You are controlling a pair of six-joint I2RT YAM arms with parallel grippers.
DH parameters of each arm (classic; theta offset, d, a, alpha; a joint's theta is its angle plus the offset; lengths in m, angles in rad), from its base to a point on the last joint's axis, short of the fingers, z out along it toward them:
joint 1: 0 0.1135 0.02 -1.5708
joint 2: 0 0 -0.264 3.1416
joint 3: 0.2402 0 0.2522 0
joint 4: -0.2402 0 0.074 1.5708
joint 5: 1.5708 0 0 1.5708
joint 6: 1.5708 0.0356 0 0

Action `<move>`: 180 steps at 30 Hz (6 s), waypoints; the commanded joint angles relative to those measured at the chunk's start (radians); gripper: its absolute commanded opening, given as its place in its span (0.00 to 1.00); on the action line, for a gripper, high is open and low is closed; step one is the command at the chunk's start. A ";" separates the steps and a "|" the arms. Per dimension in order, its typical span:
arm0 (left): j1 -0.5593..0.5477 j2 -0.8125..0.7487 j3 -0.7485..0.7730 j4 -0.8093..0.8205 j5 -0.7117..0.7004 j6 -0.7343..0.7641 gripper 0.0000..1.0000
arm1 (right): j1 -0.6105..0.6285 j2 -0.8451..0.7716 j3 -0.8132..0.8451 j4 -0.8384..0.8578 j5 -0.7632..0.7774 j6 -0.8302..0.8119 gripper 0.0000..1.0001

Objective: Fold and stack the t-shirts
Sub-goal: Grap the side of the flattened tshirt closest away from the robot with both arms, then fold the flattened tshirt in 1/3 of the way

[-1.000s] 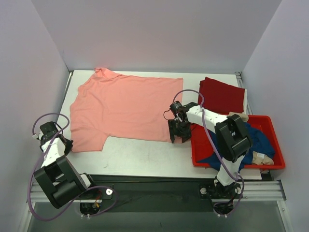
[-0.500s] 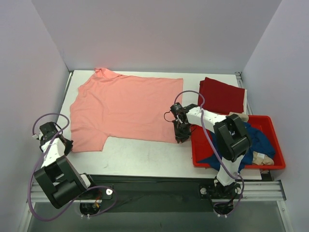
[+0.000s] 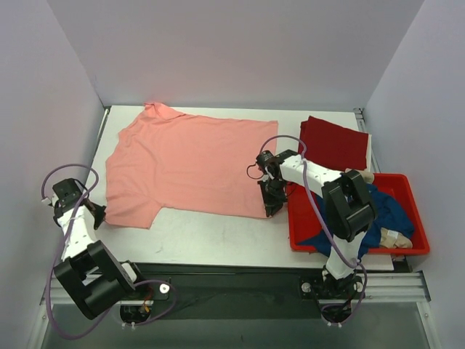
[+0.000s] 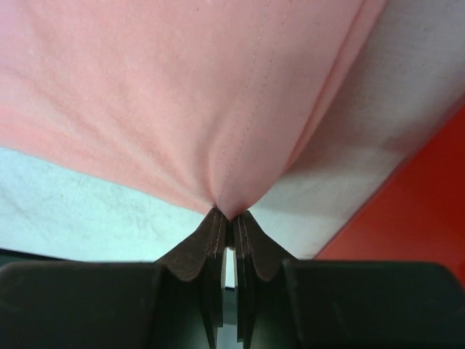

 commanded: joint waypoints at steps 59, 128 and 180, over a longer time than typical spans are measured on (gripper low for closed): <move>-0.387 0.546 0.870 -0.228 0.017 0.209 0.00 | -0.256 0.310 0.708 -0.428 -0.020 -0.011 0.00; -0.353 0.614 0.392 0.268 0.195 0.043 0.97 | -0.144 0.565 0.824 -0.195 -0.112 -0.031 0.66; -0.474 0.136 0.105 0.054 -0.001 0.216 0.65 | 0.035 0.205 0.508 -0.204 -0.221 -0.022 0.65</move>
